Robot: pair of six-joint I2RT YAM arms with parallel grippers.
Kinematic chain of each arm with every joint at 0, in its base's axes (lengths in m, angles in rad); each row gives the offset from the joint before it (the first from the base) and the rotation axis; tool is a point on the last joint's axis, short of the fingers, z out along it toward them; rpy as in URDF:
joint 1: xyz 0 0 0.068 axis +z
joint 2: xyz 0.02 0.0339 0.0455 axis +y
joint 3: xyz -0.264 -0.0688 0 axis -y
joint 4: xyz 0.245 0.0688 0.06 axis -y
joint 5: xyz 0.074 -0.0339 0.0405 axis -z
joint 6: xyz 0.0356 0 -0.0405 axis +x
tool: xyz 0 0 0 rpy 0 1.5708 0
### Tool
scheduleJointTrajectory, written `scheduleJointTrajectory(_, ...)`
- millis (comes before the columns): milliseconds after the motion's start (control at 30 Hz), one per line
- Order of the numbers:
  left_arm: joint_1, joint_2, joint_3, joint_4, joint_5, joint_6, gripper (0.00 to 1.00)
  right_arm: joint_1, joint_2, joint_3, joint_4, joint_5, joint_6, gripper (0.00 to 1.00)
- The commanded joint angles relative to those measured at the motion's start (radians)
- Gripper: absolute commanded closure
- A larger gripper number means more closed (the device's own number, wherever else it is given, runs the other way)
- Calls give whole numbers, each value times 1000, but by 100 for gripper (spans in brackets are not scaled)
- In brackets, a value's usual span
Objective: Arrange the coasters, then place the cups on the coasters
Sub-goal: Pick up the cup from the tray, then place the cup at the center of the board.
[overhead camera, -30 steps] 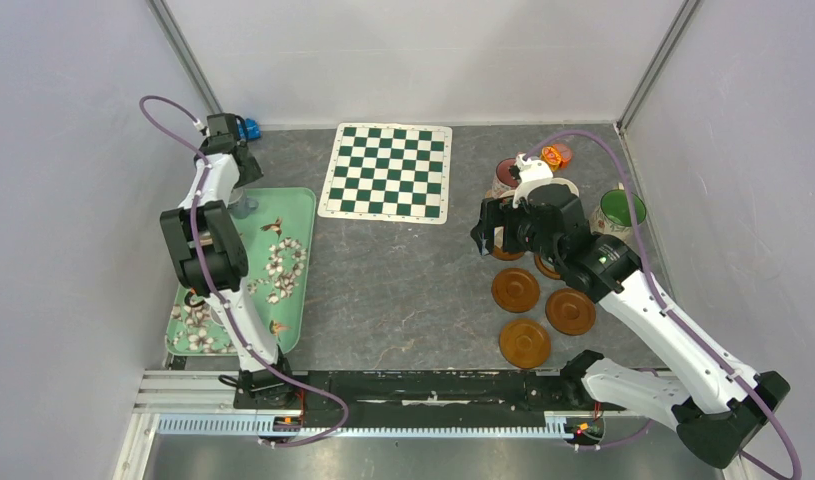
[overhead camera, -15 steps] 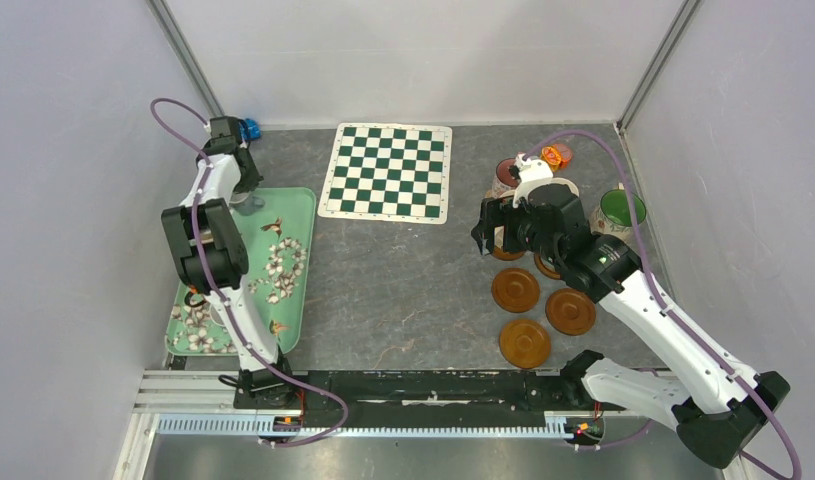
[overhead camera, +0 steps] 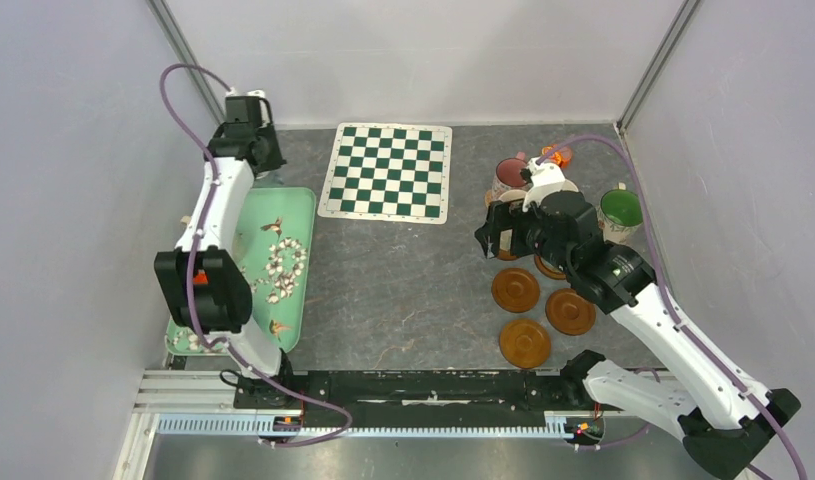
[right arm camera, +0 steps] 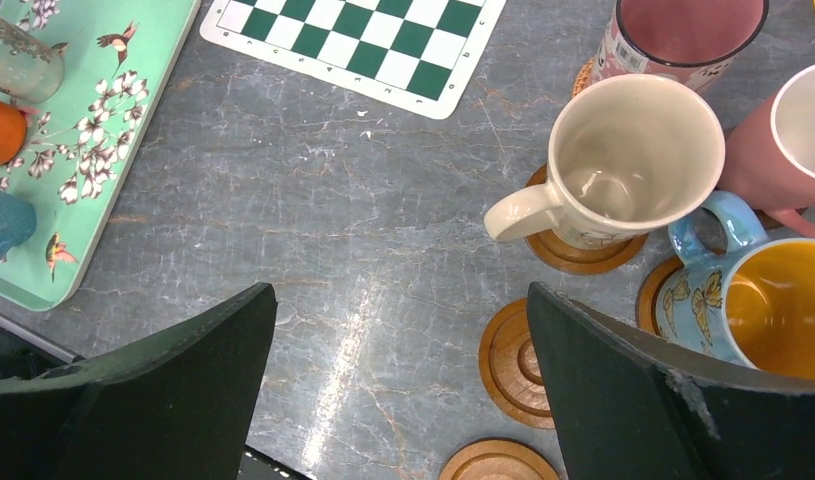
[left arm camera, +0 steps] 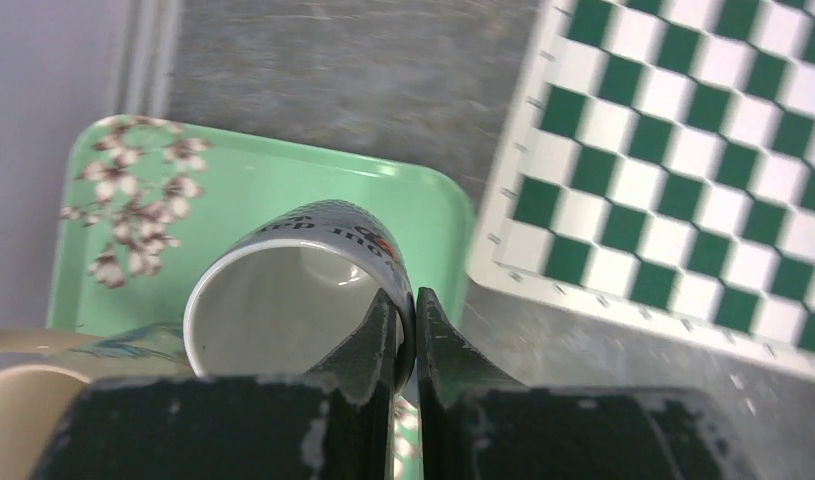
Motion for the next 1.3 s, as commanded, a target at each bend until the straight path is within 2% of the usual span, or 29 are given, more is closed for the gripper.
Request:
scheduleJointTrajectory(0,-157,-132,-96,-30,62,68,98,6,-31,-23,21,11,21,2)
scheduleJointTrajectory(267,-448,-260,-273,-73,85,69,98,6,-60,-57,-43,84,16,2)
scheduleJointTrajectory(467,-624,-383,-470,38,119,45,98,6,-117,-137,-35,114,-11,2)
scheduleJointTrajectory(633,-789,-408,-548,69,91,-37,98,6,-117,-158,-42,120,-5,2)
scheduleJointTrajectory(800,-988,-358,-534,103,-36,-108,98,6,-131,-178,-32,98,-13,2)
scheduleJointTrajectory(900,-1068,-291,-507,130,-56,-122,97,6,-141,-177,-28,106,-14,2)
scheduleJointTrajectory(1133,-1165,-166,-451,144,-71,-144,95,6,-161,-182,-30,131,-6,2)
scheduleJointTrajectory(1267,-1194,-129,-433,143,-79,-139,89,5,-161,-189,-37,137,0,2)
